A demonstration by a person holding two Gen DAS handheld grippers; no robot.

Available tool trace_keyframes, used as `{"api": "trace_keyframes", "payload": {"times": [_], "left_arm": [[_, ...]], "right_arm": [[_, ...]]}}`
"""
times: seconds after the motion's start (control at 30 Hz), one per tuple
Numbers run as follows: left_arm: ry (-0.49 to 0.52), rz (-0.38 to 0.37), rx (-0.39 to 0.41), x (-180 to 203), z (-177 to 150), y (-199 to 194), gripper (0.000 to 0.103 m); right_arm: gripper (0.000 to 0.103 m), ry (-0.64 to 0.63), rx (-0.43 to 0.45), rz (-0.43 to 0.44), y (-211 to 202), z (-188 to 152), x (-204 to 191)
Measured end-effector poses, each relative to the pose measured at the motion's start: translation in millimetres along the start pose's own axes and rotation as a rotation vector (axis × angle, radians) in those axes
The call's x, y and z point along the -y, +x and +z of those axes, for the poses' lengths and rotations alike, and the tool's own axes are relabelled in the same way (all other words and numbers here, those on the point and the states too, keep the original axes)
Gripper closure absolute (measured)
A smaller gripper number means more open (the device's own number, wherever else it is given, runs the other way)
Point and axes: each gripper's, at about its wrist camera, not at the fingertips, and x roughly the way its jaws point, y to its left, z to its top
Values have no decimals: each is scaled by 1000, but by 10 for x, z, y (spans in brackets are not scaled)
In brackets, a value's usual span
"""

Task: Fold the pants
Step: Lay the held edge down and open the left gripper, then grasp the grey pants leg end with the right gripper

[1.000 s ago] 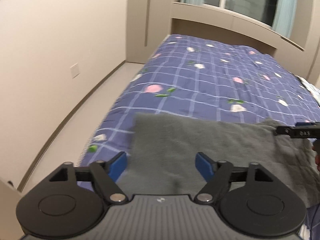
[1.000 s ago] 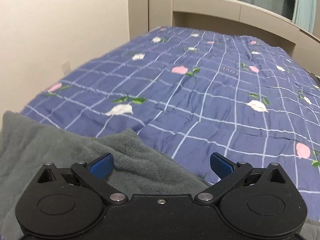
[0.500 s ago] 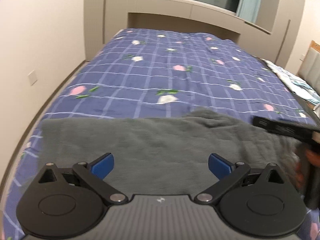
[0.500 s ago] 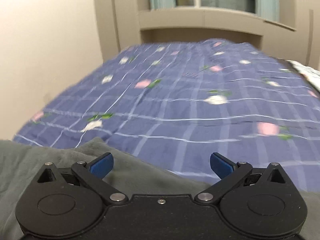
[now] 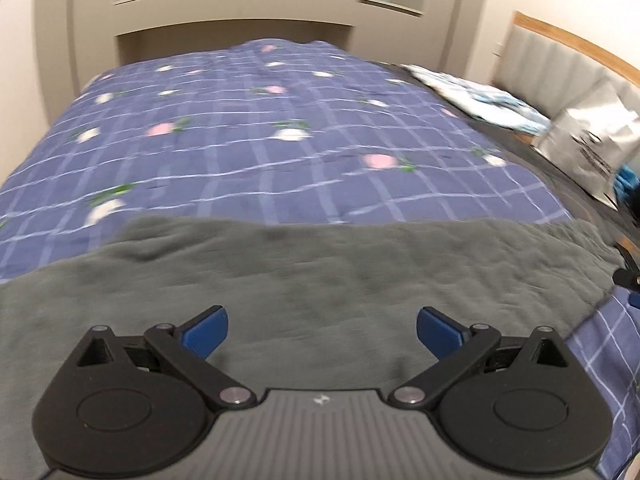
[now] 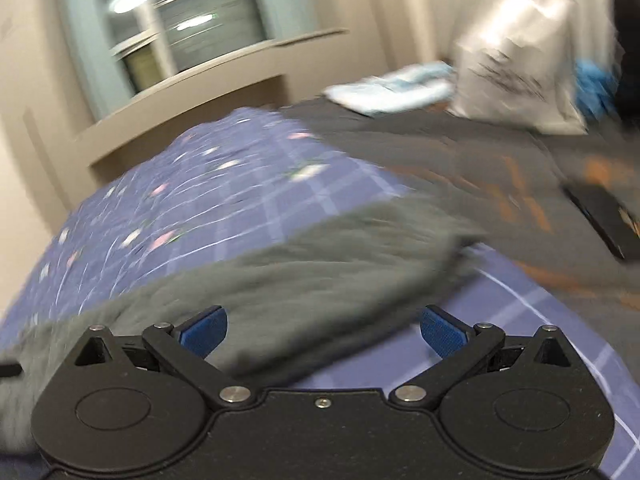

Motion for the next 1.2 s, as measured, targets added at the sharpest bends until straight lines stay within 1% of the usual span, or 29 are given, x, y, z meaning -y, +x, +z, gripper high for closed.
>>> {"api": "trace_keyframes", "payload": {"times": [0.1,0.2,0.33,0.4,0.47,0.5,0.53,0.57,0.63,0.67,0.7,0.77,0.9,1.0,1.07,1.2], "left_arm": [[45,-20,-21,282,-21,155,0],[89,-27,-66,471,-85,271,1],[79,-19,-70,511,-173,294,0],[68,-24,-89,483,-164,294,0],[54,-27,-108,464,-134,285,1],[47,-28,-118,448,-117,275,1],[40,-27,-126,434,-99,267,1],[32,-27,-133,410,-81,243,0],[7,-36,-141,359,-48,196,0],[-8,-44,-139,331,-30,165,0],[-25,-51,-135,301,-15,130,0],[-67,-58,-132,227,22,56,0],[-154,-50,-128,43,107,-122,0],[-206,-45,-101,-125,178,-288,0],[-246,-48,-70,-248,204,-425,0],[-340,-68,-10,-557,216,-673,0]], "right_arm": [[0,108,-13,39,80,19,321],[0,205,-4,97,215,60,501],[0,335,13,137,337,162,579],[6,397,16,123,426,217,602],[25,431,-2,72,479,233,576],[30,437,-5,47,492,228,561],[41,445,-4,24,497,221,557],[54,456,-6,3,501,214,564],[67,488,-6,-2,505,201,602],[72,502,-2,7,496,200,618],[75,502,2,13,468,194,617],[80,466,15,7,409,236,543],[81,330,87,12,201,392,203],[81,185,148,41,9,522,-180],[81,62,190,70,-132,589,-505],[82,-171,254,148,-383,559,-1195]]}}
